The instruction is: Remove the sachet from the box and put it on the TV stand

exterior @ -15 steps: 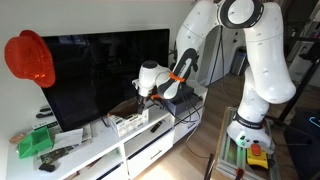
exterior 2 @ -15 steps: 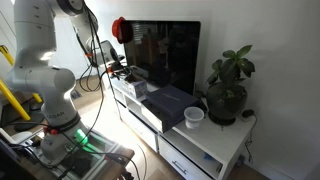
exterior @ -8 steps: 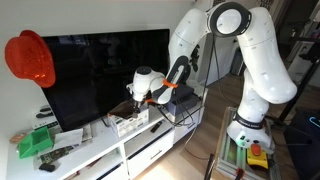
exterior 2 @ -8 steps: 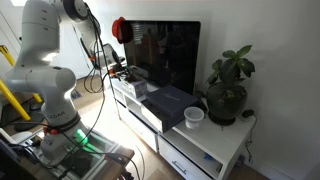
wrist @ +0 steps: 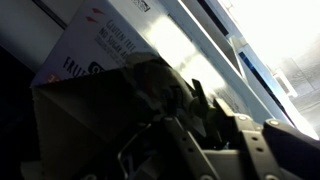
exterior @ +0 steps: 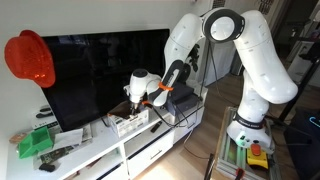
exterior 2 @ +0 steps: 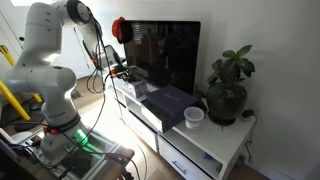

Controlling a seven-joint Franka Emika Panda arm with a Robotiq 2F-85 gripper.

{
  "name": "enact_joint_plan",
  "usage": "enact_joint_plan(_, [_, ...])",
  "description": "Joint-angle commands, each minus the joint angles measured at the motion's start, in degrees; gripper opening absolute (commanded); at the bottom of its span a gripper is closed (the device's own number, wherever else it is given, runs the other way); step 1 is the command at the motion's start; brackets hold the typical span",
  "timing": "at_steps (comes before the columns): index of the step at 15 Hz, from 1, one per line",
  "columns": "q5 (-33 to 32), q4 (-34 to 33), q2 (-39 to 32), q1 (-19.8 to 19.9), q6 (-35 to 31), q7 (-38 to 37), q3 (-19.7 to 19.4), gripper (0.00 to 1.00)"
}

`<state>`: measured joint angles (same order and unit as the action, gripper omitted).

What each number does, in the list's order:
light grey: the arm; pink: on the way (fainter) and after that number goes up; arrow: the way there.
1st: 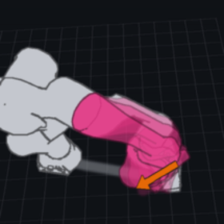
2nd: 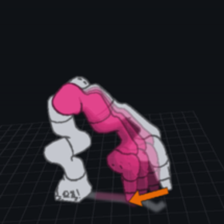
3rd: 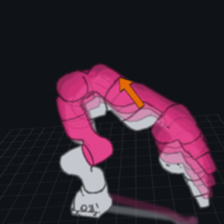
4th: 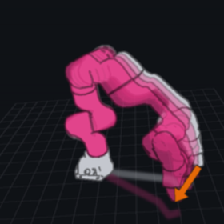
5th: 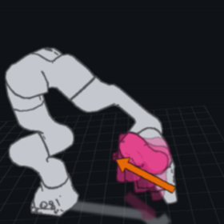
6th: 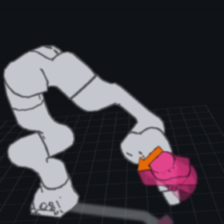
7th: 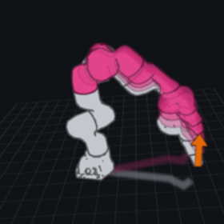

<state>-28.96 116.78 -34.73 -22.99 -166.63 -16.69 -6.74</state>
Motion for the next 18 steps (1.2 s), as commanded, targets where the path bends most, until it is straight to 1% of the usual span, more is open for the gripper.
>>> enact_joint_plan(1, [2.8, -2.0, -0.4, -3.4, 2.1, -1.1, -2.4, 0.13])
enact_joint_plan(2, [3.2, -2.2, -0.1, -3.9, 2.6, -1.5, -2.7, 0.05])
enact_joint_plan(3, [3.6, -2.3, 0.3, -4.1, 3.0, -1.5, -2.7, 0.01])
enact_joint_plan(5, [4.4, -2.7, 0.9, -4.9, 4.0, -2.4, -3.3, 0.06])
enact_joint_plan(7, [4.9, -3.1, 1.8, -5.5, 5.1, -3.6, -3.7, 0.06])
enact_joint_plan(10, [4.8, -2.4, 5.0, -5.5, 8.8, -2.7, -2.3, 0.06])
enact_joint_plan(13, [4.3, -1.6, 8.7, -5.1, 14.6, -2.0, 0.0, 0.06])
enact_joint_plan(18, [1.3, 0.1, 16.6, -4.4, 26.3, -4.7, 3.0, 0.06])
